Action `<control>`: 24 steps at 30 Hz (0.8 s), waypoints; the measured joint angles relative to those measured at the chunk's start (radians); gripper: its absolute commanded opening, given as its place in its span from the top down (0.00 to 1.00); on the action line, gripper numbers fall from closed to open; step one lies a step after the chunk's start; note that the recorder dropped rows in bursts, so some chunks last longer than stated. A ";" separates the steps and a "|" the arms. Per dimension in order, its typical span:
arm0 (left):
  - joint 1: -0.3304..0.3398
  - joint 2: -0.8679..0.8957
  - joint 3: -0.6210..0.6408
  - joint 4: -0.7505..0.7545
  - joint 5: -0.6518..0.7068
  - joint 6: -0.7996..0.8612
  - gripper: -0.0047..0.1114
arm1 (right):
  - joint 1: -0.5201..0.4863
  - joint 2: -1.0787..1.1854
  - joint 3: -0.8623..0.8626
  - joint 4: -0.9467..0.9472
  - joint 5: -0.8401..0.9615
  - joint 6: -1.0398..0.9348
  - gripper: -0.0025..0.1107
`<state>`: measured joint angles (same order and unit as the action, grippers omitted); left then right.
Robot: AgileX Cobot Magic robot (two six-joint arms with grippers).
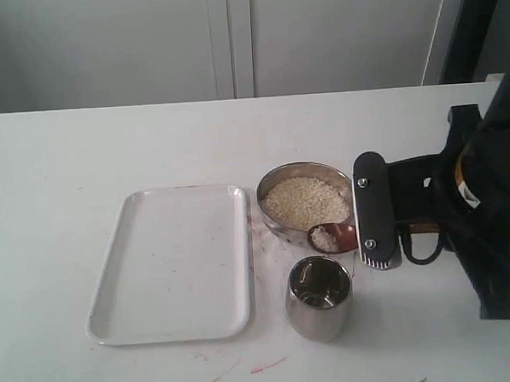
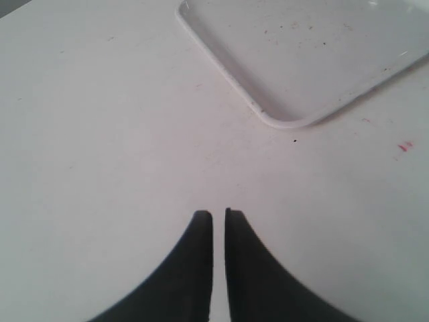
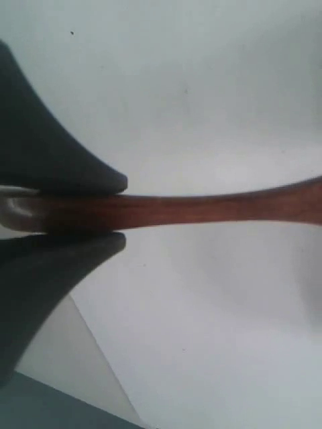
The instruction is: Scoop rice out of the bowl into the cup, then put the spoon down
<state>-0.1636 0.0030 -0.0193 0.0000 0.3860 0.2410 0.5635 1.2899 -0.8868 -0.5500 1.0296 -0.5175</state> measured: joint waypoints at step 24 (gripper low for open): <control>0.000 0.000 0.000 0.000 0.000 0.000 0.84 | 0.107 0.087 0.000 -0.188 0.128 -0.006 0.98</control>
<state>-0.1636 0.0030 -0.0193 0.0000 0.3860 0.2410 0.6707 1.3766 -0.8868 -0.7377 1.1574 -0.5236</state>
